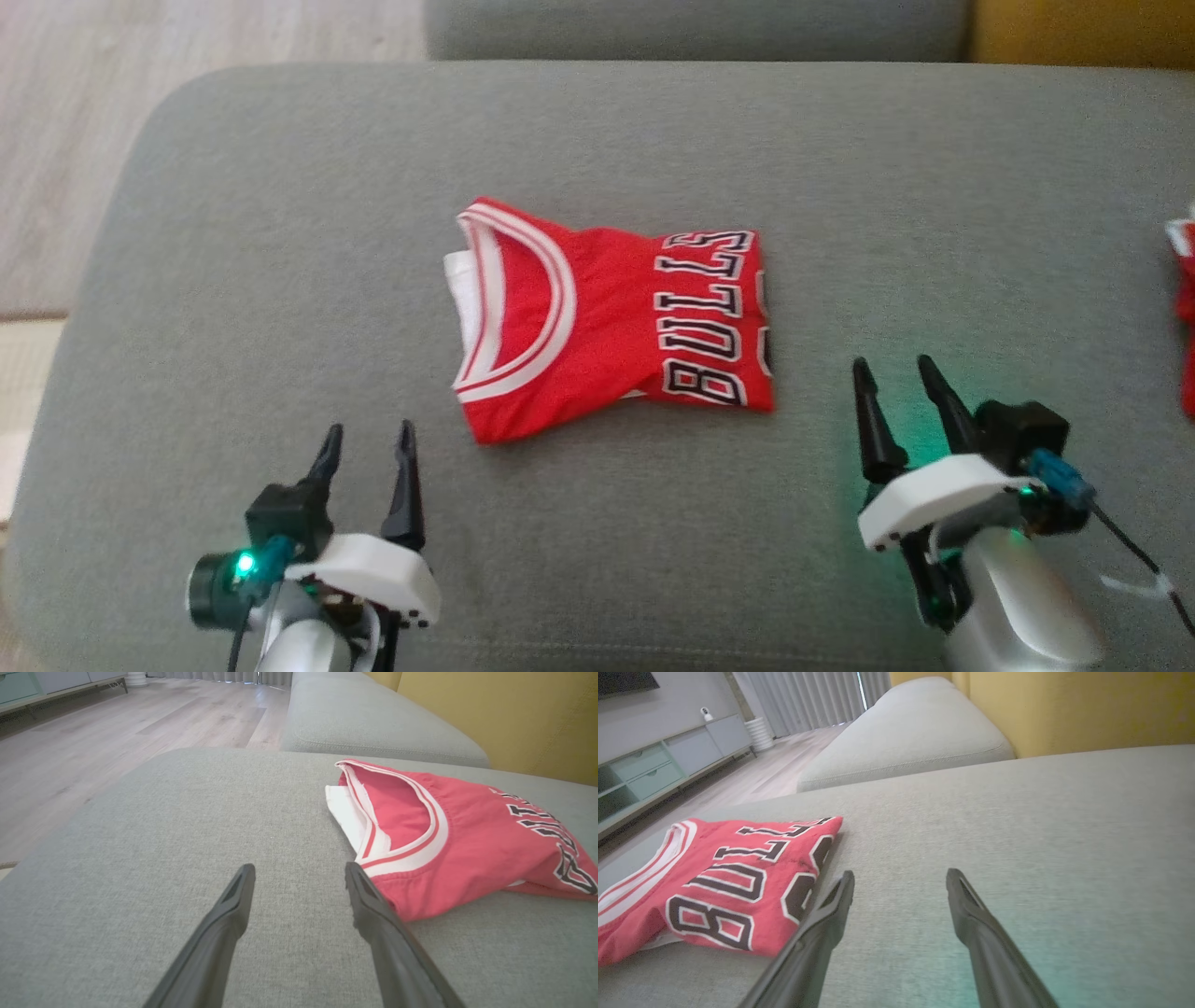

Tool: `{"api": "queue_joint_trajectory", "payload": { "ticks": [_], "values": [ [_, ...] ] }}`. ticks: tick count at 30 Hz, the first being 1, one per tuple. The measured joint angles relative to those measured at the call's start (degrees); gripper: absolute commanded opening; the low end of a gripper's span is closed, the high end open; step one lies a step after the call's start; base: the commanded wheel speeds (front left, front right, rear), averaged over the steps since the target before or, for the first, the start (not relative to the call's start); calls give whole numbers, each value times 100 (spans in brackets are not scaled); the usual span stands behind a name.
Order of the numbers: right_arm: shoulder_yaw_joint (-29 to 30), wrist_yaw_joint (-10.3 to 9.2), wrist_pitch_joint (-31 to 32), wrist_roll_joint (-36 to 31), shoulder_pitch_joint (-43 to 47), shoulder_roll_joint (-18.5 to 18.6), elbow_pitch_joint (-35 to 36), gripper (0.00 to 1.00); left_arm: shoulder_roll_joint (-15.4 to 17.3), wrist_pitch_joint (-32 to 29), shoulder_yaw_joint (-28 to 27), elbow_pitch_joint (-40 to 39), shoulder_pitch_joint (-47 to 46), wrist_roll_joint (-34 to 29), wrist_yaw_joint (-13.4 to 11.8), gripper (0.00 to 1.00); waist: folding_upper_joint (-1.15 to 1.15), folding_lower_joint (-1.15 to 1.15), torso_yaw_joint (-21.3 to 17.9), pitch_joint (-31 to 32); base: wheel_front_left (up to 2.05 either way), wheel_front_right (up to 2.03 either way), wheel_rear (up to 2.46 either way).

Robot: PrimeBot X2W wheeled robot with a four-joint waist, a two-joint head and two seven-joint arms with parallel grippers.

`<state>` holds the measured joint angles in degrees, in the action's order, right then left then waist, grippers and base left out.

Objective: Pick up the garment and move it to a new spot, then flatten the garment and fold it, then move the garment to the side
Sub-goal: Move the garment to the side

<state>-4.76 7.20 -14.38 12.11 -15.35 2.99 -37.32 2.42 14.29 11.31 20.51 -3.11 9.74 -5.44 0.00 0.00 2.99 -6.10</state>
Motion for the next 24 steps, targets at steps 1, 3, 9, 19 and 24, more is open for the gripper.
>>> {"api": "queue_joint_trajectory", "payload": {
  "ticks": [1,3,9,19,24],
  "values": [
    [-91,0,0,1,-48,-1,-76,100,2,0,46,0,-23,0,22,100,0,0,72,-28,0,0,0],
    [-223,0,0,53,-181,0,-192,100,0,0,136,0,-66,1,49,100,0,0,221,-84,0,0,0],
    [-404,0,2,104,-771,0,-613,100,1,0,281,0,-109,67,47,100,0,0,713,-274,0,0,0],
    [-114,0,204,-222,-1455,18,-1750,100,2,0,318,-3,-246,101,58,100,0,0,1224,-603,0,0,0],
    [-278,1,227,32,-1639,18,-1986,0,1,0,343,-9,-289,101,58,100,0,0,1162,-641,0,0,0]
  ]
}}
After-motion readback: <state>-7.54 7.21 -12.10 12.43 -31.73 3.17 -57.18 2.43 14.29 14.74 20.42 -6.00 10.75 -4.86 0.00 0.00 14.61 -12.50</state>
